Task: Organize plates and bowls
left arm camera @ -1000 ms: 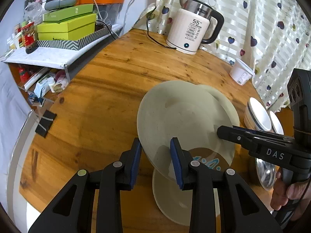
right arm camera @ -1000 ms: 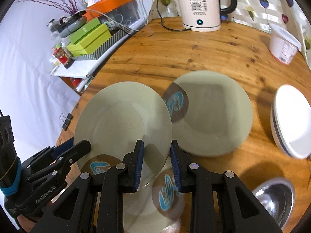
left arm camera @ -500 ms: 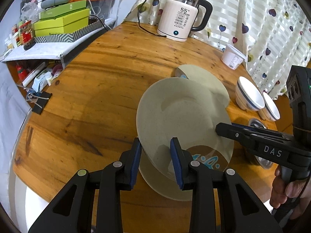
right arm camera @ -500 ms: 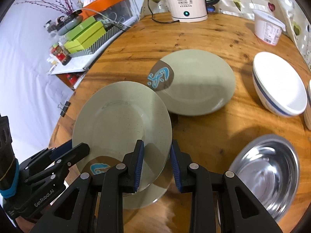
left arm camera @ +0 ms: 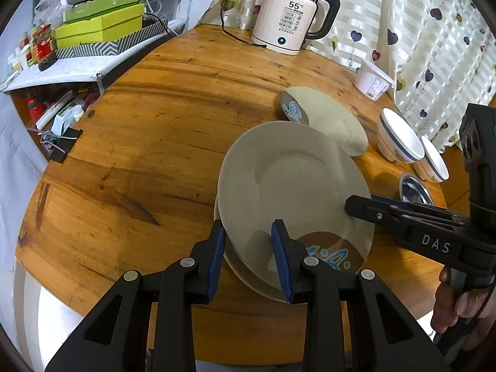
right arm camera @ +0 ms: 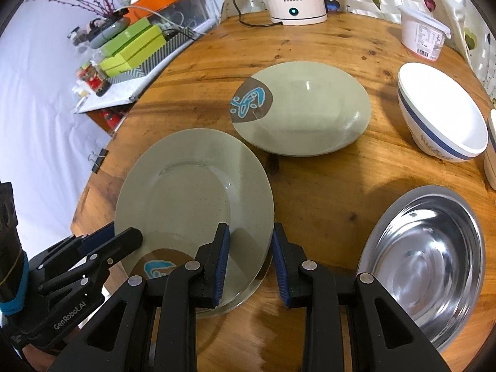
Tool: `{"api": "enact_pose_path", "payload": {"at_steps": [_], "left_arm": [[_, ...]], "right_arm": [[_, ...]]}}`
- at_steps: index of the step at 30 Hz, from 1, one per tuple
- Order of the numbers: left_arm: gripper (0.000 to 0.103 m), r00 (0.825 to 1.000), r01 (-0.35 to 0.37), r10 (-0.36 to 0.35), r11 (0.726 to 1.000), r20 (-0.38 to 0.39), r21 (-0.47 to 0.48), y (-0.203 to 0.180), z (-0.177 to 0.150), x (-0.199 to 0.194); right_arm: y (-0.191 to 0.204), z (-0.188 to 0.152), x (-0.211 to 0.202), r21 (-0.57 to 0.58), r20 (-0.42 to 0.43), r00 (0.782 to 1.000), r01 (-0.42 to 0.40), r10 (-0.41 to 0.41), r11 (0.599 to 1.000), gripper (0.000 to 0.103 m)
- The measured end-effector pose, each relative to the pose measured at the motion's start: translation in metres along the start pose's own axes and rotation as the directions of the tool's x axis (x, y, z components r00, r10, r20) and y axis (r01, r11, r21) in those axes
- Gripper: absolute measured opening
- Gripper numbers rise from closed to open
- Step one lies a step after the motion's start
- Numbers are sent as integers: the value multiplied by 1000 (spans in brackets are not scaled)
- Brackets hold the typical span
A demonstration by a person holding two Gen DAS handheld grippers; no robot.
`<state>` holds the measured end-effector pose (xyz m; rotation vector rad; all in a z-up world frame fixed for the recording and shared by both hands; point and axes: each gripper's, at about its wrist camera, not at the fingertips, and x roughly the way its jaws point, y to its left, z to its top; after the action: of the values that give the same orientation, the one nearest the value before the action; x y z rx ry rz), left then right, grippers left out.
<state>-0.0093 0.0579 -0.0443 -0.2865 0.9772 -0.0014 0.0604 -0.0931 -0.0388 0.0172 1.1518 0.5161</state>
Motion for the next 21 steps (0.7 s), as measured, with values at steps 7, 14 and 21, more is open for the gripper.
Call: {"api": "enact_pose_path", "payload": {"at_steps": [7, 14, 21], "left_arm": [[32, 1000, 0, 0, 1000, -8, -2, 1, -2, 3], [32, 1000, -8, 8, 1000, -6, -1, 0, -4, 3], [32, 1000, -14, 14, 1000, -8, 7, -1, -5, 3]], "right_arm": [[4, -2, 1, -24, 4, 1000, 26, -26, 999, 27], [8, -3, 2, -37, 6, 999, 35, -35, 999, 27], [7, -5, 2, -48, 10, 999, 43, -43, 998, 29]]}}
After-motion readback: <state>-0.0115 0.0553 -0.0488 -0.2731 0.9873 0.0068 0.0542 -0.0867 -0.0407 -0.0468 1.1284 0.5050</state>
